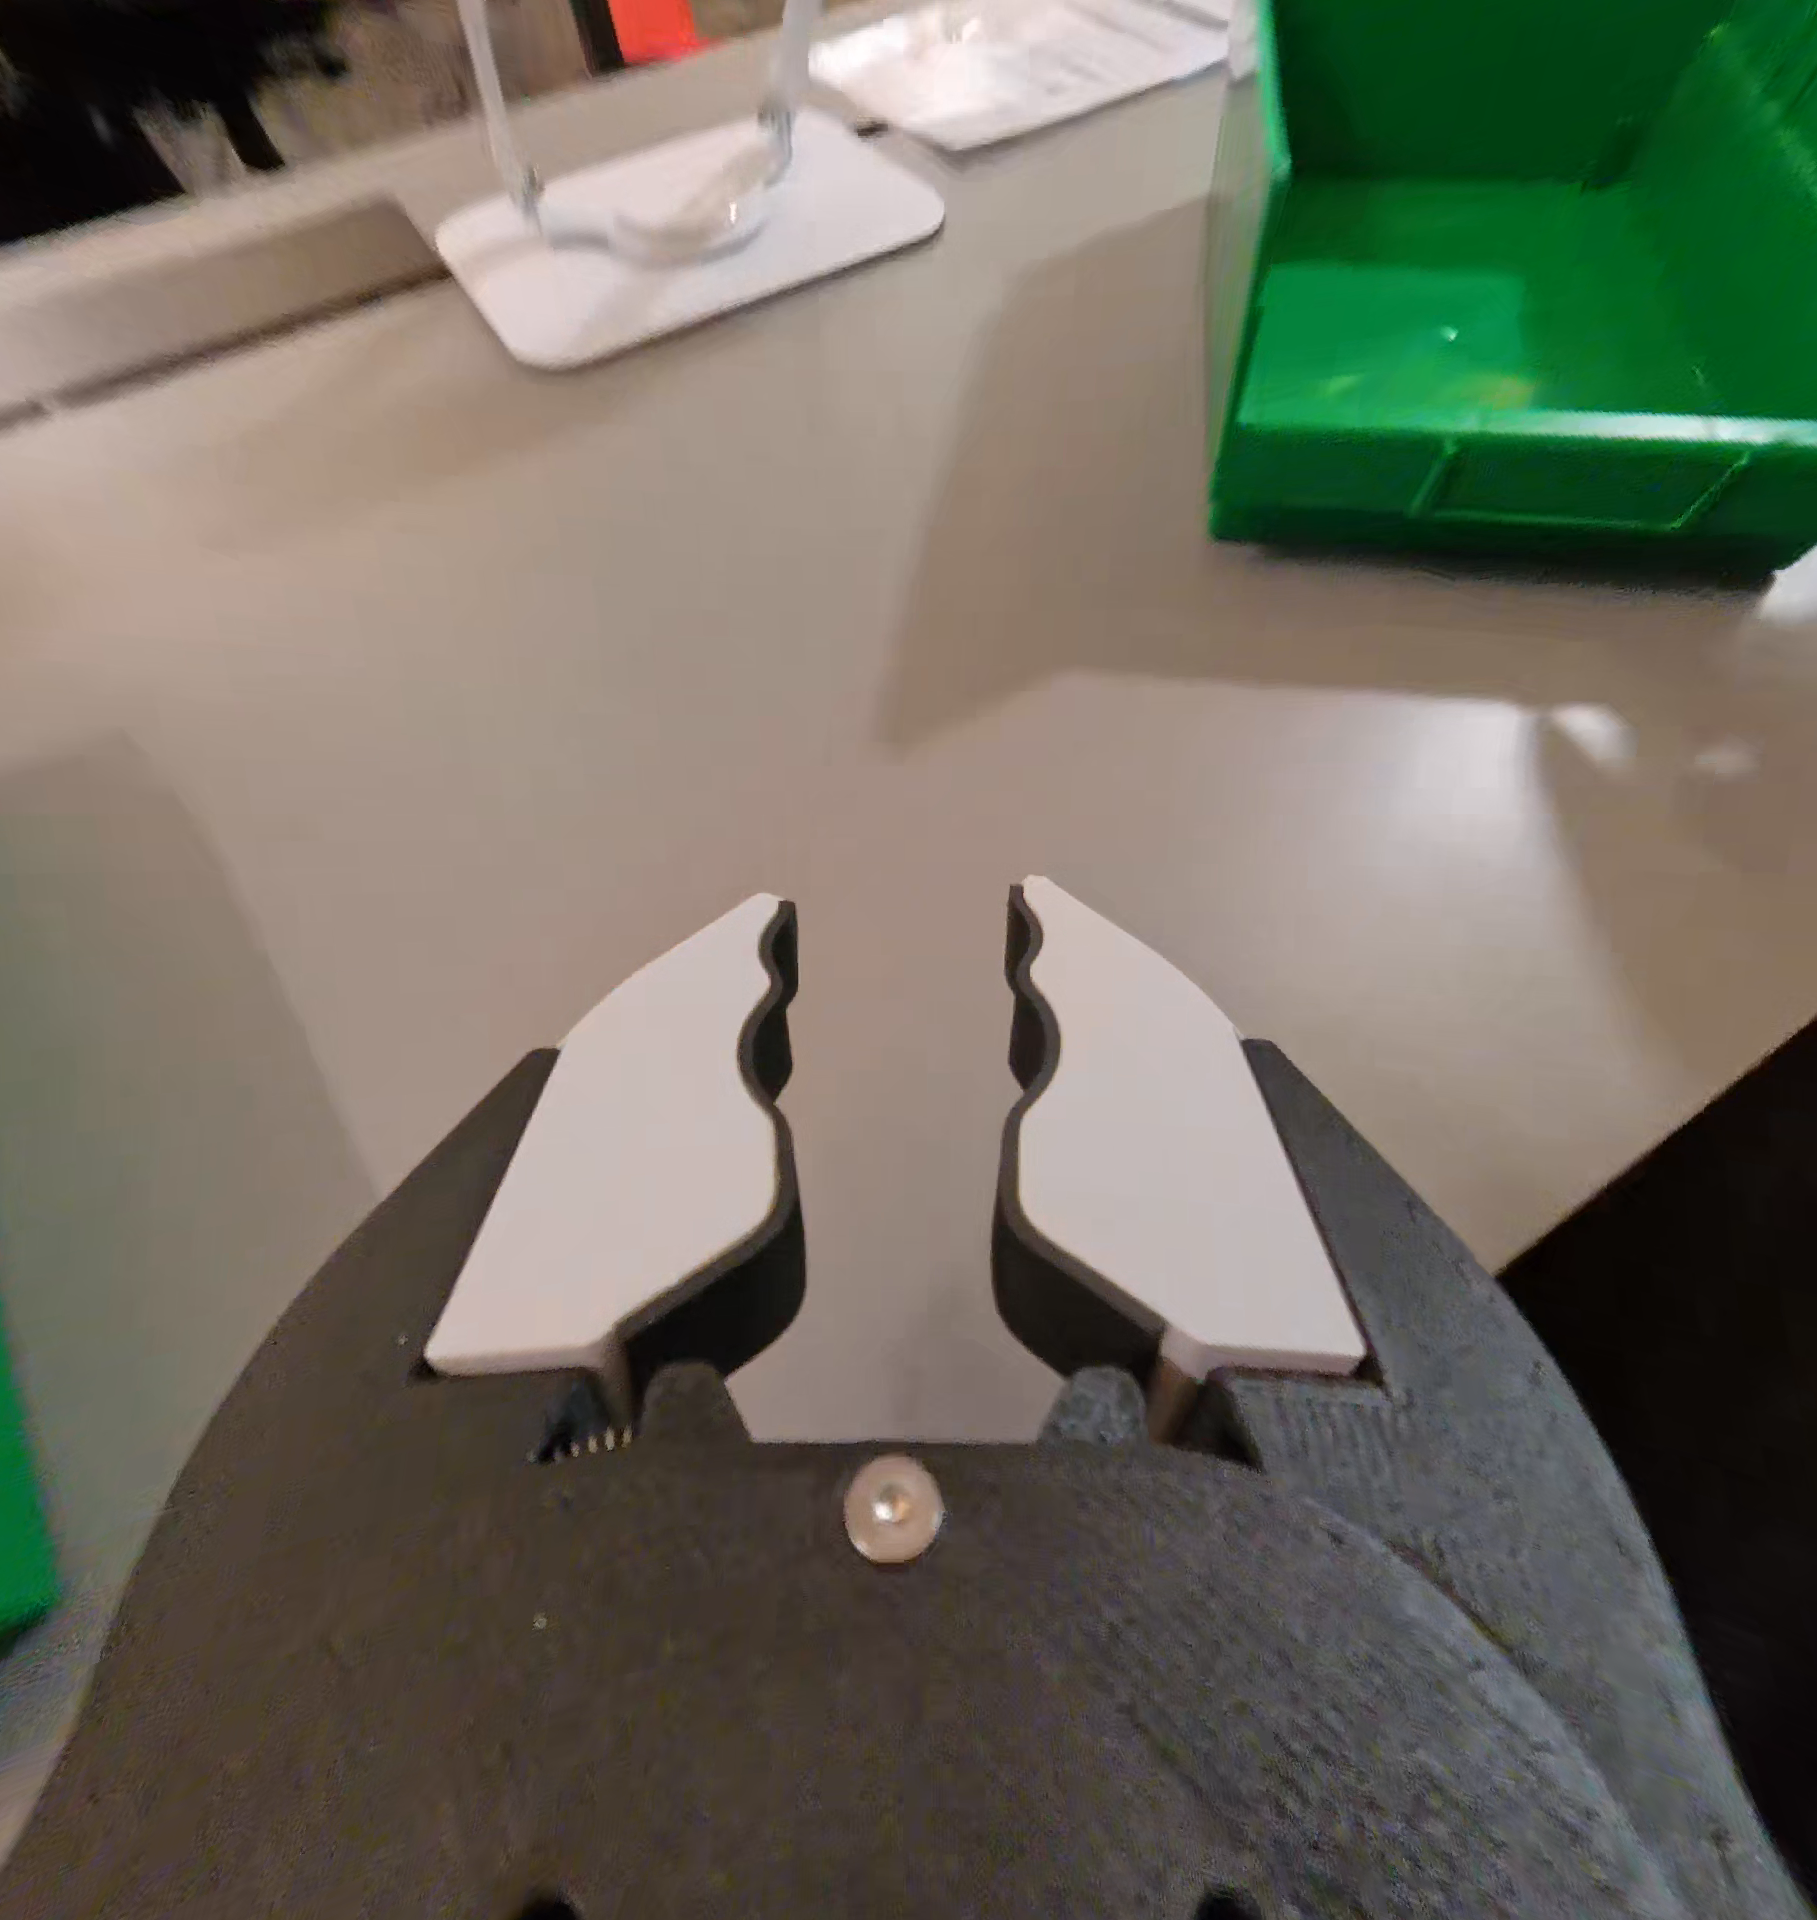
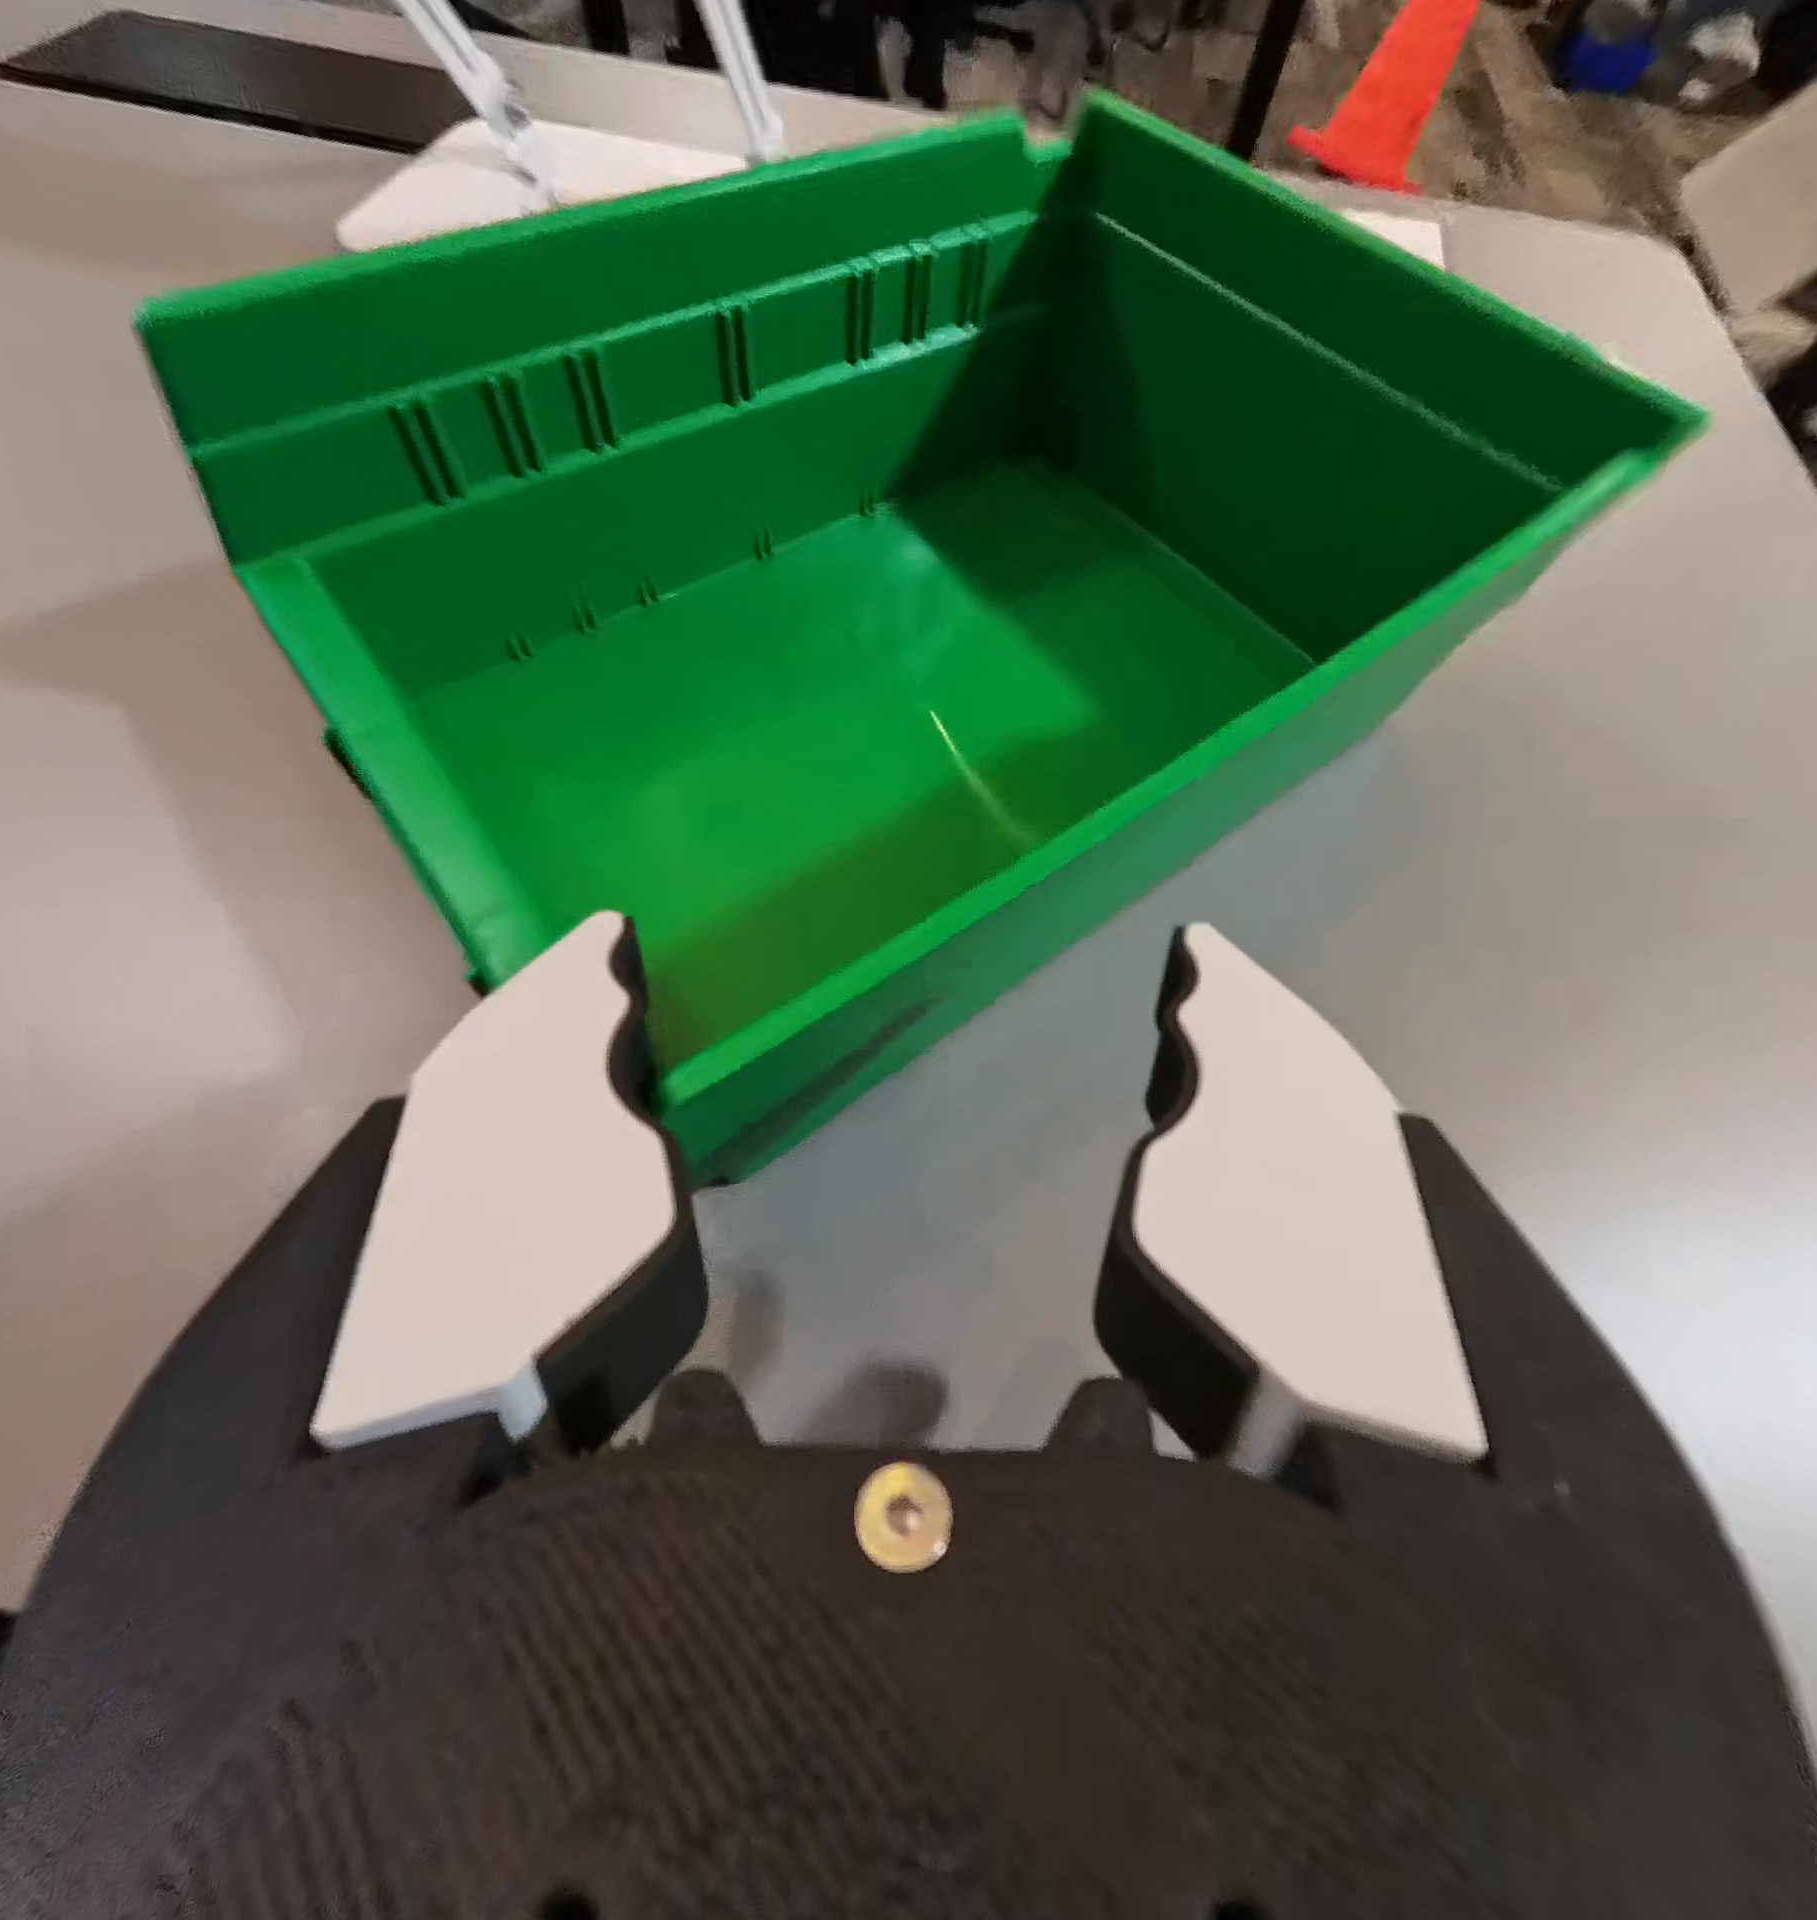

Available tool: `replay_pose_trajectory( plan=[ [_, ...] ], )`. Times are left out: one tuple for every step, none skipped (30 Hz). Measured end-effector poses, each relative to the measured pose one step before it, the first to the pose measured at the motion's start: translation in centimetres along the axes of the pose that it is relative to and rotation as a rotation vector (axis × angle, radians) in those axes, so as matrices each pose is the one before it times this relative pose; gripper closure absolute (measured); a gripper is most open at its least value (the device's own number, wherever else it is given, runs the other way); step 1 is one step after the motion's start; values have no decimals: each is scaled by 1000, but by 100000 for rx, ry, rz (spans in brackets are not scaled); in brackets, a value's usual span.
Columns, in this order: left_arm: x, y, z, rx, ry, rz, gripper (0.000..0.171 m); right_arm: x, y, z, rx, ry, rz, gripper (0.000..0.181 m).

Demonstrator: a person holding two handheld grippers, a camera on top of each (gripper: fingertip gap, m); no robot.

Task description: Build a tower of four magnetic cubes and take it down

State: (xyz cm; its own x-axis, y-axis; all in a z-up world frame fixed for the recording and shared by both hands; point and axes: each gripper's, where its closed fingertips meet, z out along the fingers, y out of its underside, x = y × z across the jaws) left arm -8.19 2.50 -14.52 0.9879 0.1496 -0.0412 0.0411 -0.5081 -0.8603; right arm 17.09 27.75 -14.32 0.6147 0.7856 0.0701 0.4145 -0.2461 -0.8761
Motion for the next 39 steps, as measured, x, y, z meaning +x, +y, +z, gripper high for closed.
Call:
replay_pose_trajectory(
  plan=[
    [-247,666,-160,-1086,2302,-4705,131,797,278,286,-1713,372,2706,96],
    [-71,397,-18,-399,2734,-5081,131,1081,143,209,-805,1045,2793,107],
    [92,127,91,239,3044,-4953,131,1412,21,159,16,2327,2562,115],
    [202,-34,141,524,3179,-3793,131,1527,-44,172,116,2277,2292,127],
    [241,59,164,-118,2690,-2287,131,1377,-57,232,-286,890,1507,145],
    [175,222,189,-956,1792,-937,131,1273,-8,314,-1026,396,1120,162],
    [102,339,175,-1489,982,62,131,1265,-44,345,-1270,600,1243,167],
    [78,263,141,-1162,494,330,131,1213,-205,342,-522,773,639,171],
    [170,150,89,-708,857,500,131,1155,-262,351,-221,1004,-869,173],
    [144,68,63,-468,508,554,131,1181,-242,304,-276,1774,-1817,176],
    [54,-26,53,-2,-96,713,131,1070,-229,279,256,1404,-2284,175],
    [35,-20,55,64,-122,1030,131,871,-196,269,663,16,-2307,174],
    [-4,21,66,-221,-125,953,131,818,-128,227,606,-387,-1270,174],
    [-21,47,74,-303,-44,715,131,819,-89,196,634,-353,-798,174],
    [-46,57,100,-372,39,322,131,800,-45,137,720,-487,-1075,174],
    [-12,66,116,-498,502,-164,131,748,2,54,822,-883,-871,174],
    [20,76,127,-561,860,-564,131,697,33,-12,1170,-1088,-690,174],
    [15,16,107,-226,879,-834,131,710,105,-130,1494,-494,-930,174],
    [37,-47,85,134,875,-923,131,734,198,-225,1372,154,-519,175],
    [37,-65,74,142,905,-814,131,605,232,-334,1012,-223,927,176],
    [28,-52,77,52,723,-602,131,567,243,-390,552,222,2169,176],
    [15,-23,69,-104,489,-305,131,564,251,-396,109,1033,2121,177],
    [-13,0,90,-284,236,11,131,493,222,-372,-217,1458,968,176],
    [-20,-27,87,-251,2,199,131,449,180,-315,-428,1656,-31,176],
    [7,-40,101,-101,45,302,131,351,140,-232,-335,1217,-117,176],
    [41,-39,87,-107,209,282,131,226,100,-135,85,409,426,176],
    [83,-35,100,-190,342,219,131,65,55,-82,507,-509,1196,177],
    [71,-5,98,-255,341,304,131,-2,41,-74,448,-821,1476,177],
    [50,-5,105,-285,148,384,131,8,43,-93,95,-456,1015,177],
    [32,3,88,-279,127,437,131,19,68,-132,-251,-71,190,177],
    [20,-15,83,-246,109,330,131,32,78,-137,-588,207,-394,177],
    [22,-13,56,-125,198,176,131,58,93,-151,-676,442,-429,177],
    [14,-28,44,-61,199,51,131,49,63,-105,-353,420,-162,177],
    [8,-29,40,-7,134,8,131,20,39,-76,117,235,7,177],
    [4,-30,35,38,127,55,131,14,6,-29,459,153,132,177],
    [-6,-13,36,-25,89,87,131,-1,-11,2,582,159,33,177],
    [-10,7,40,-160,80,92,131,17,-81,-6,974,386,-274,176],
    [-7,16,29,-193,77,40,131,61,-518,-93,3686,1058,-31,167],
    [-1,-29,17,-1,97,-41,131,28,-1192,-330,7378,922,1337,153]
  ],
)
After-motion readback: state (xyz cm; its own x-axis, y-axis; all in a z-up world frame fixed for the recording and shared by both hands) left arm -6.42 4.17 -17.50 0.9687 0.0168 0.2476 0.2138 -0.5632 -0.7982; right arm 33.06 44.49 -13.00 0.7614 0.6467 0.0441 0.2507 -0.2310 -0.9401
